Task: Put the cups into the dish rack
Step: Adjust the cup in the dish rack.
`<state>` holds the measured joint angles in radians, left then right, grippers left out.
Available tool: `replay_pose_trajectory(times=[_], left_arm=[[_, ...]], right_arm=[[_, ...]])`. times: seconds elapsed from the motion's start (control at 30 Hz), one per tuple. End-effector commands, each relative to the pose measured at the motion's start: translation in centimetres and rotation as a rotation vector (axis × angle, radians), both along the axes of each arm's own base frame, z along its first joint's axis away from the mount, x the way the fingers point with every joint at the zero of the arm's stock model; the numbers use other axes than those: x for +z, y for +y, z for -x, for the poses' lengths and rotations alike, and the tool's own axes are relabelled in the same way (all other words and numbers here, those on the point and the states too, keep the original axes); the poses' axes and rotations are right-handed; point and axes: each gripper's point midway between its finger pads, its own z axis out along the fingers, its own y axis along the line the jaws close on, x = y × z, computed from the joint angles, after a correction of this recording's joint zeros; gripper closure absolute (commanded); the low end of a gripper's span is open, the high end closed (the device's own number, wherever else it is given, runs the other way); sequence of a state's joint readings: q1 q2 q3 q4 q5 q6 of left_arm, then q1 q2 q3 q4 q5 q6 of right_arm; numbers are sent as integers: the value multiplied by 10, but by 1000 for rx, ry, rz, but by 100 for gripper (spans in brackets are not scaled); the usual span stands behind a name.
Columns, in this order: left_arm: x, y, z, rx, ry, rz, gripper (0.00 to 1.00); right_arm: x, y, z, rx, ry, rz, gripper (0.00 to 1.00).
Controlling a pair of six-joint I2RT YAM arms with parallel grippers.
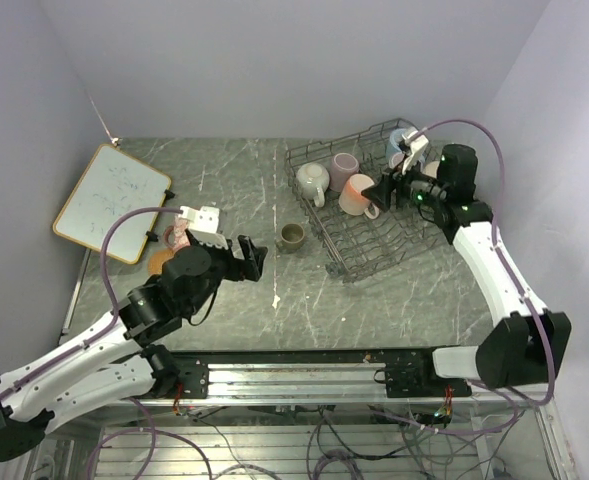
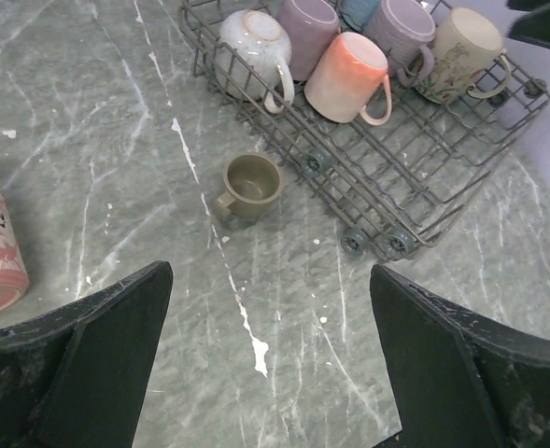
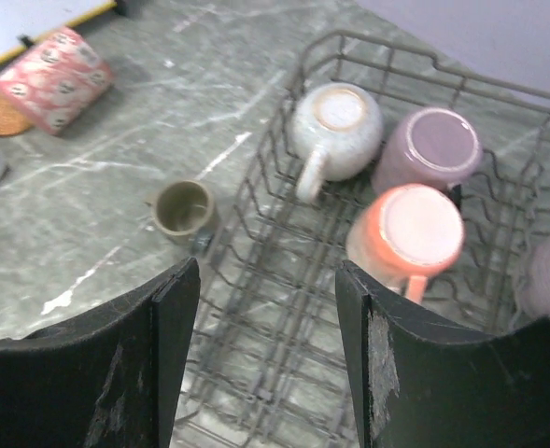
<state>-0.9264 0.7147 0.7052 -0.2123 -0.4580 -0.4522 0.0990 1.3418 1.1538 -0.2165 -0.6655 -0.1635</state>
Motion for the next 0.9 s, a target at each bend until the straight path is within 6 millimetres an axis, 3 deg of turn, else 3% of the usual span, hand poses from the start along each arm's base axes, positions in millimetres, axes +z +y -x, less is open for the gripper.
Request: replay_pose_trajectory(times=[0.0, 0.2, 0.43, 0.7, 0.87], left_arm=[[10, 8, -10, 51, -25, -63, 3], [7, -1, -18, 39, -10, -146, 3], [3, 2, -30, 76, 35, -281, 3], [3, 36, -60, 172, 145, -333, 3], [3, 81, -90, 289, 179, -245, 3]], right_arm=[[21, 15, 36, 104, 2, -101, 41], [41, 27, 68, 201, -73, -169, 37], [36, 31, 94, 269, -132, -194, 35], [22, 32, 103, 298, -114, -208, 34], [25, 32, 105, 290, -123, -209, 34]])
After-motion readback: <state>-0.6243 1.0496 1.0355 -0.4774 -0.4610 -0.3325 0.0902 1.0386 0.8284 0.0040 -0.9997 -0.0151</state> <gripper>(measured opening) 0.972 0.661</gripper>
